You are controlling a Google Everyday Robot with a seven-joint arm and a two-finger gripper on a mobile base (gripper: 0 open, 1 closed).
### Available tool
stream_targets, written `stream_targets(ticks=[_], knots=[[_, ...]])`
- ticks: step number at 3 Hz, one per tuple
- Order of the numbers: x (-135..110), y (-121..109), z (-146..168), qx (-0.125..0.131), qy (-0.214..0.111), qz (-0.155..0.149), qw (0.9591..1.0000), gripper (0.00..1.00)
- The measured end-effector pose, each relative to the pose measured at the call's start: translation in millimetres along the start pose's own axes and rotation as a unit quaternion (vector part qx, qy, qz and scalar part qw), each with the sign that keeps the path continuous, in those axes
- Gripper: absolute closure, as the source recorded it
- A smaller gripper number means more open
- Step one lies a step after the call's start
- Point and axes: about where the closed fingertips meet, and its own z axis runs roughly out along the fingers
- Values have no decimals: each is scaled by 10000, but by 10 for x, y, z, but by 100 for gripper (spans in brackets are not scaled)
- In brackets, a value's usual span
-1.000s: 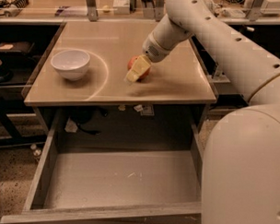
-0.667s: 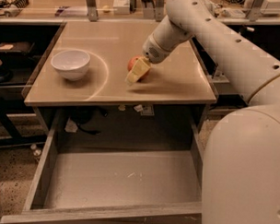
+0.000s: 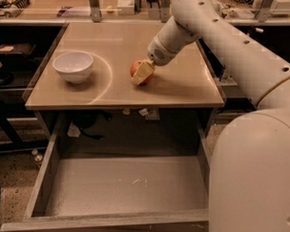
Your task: Place apple into top drawer
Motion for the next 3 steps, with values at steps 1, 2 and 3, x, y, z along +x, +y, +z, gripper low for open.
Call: stream_targets(ticks=[1, 2, 3], knots=[[0, 0, 0, 0, 0, 0, 10000, 89], [0, 0, 1, -1, 0, 0, 10000, 100], [0, 0, 1, -1, 0, 0, 10000, 100]])
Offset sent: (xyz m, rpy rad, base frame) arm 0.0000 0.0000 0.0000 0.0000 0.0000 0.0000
